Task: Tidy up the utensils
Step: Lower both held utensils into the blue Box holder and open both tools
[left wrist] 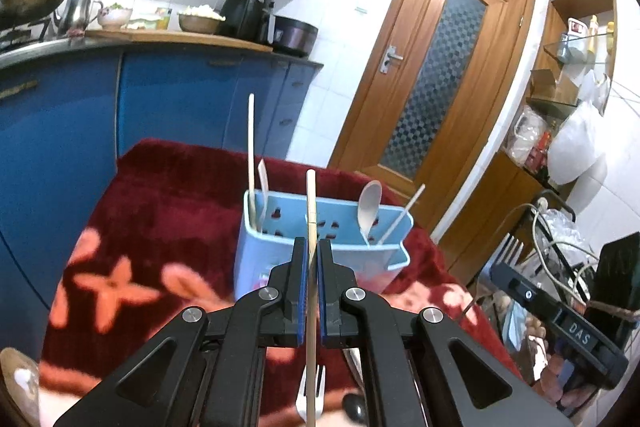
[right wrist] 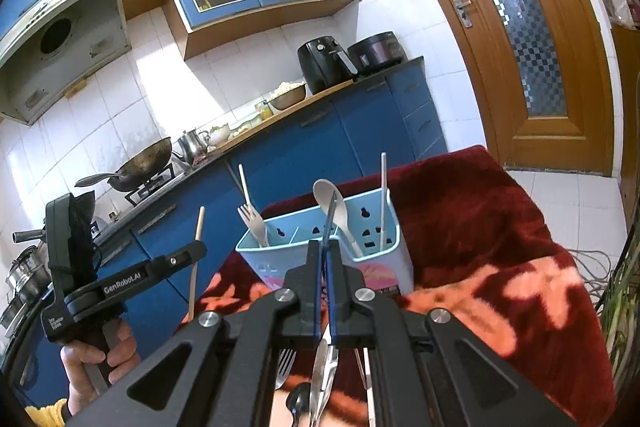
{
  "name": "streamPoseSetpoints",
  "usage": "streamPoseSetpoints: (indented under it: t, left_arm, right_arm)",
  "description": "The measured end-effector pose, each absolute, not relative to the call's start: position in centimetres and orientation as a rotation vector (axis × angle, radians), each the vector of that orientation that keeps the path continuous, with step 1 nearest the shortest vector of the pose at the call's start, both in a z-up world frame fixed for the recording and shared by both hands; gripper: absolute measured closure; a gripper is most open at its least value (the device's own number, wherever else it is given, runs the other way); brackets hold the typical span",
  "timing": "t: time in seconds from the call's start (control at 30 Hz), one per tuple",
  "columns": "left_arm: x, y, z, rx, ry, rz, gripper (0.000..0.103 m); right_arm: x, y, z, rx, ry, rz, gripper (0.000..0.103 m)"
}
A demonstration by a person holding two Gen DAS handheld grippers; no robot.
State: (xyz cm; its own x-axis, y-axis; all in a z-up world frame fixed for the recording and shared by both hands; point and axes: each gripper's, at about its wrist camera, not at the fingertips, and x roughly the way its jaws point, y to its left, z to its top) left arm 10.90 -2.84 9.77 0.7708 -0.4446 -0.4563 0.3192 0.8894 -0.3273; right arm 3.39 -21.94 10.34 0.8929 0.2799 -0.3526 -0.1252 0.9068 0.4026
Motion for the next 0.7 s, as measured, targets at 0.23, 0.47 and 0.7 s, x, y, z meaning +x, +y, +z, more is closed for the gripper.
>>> streamPoseSetpoints:
  t: [0.23,0.47,0.7]
  left_arm:
    - [12.6,-3.4,11.4,-0.237,0.498,-0.402,0.099]
    - [14.1,-3.9,12.9,-0.238,0.433,-0.372,0.099]
    - [15.7,-3.7,14.8,-0.267,0.314,-0.315,0.099]
  right_arm:
    - [3.9,-22.4,11.1,0.362,0.381,0.2,0.099]
    - [5.0,-22.8,11.4,0.358,0.383,0.206,0.099]
    - [5.8,-22.6,11.5,0.356,0.374,0.215,0.1]
